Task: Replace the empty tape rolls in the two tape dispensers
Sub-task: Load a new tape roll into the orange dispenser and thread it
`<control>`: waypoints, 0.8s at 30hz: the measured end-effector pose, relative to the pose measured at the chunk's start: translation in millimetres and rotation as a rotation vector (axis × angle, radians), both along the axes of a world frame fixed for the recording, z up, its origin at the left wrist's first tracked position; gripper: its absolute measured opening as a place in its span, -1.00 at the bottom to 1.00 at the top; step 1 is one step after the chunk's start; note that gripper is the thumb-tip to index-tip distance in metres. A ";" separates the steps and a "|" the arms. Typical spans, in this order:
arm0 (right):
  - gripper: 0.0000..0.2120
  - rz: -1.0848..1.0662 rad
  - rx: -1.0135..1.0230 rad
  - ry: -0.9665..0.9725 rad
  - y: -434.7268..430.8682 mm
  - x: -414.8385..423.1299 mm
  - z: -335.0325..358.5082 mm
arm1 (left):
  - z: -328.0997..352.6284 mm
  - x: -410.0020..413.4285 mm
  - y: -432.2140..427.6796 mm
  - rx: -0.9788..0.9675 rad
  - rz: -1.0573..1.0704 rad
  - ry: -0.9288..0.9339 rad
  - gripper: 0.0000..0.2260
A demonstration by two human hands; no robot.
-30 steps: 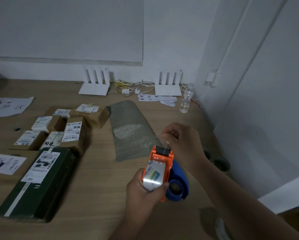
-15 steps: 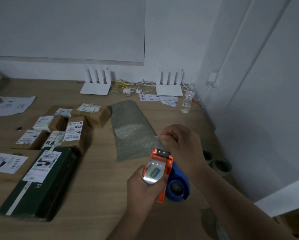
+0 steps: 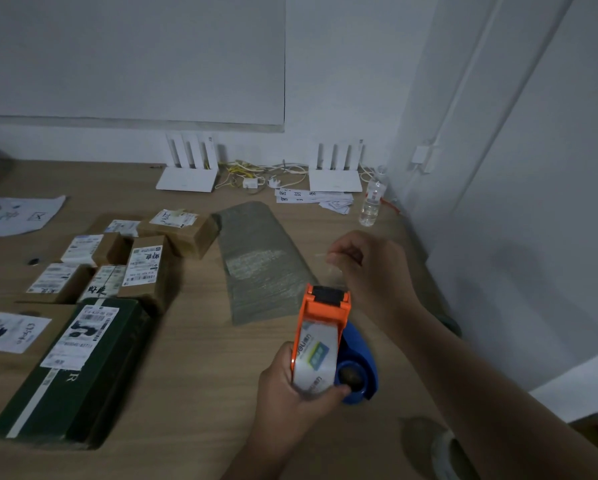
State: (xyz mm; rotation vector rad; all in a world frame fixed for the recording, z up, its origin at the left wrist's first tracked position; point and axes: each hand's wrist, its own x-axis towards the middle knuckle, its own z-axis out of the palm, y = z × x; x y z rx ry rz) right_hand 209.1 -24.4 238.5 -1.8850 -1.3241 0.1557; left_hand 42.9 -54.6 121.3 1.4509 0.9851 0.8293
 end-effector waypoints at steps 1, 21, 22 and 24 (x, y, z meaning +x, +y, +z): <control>-0.94 -0.005 0.001 0.010 0.3 0.9 0.3 | 0.3 -0.7 -0.8 0.009 -0.007 -0.004 -0.53; -0.94 0.006 0.041 -0.007 4.1 -2.7 11.3 | 4.0 -1.6 -3.9 0.050 0.169 -0.077 -0.69; -0.94 0.006 0.035 0.003 4.7 -1.6 9.9 | 4.2 -1.8 -5.6 0.049 0.153 -0.071 -0.69; -0.95 0.009 0.024 0.016 5.6 1.2 8.1 | 4.9 -3.7 -9.1 0.029 0.098 -0.065 -0.65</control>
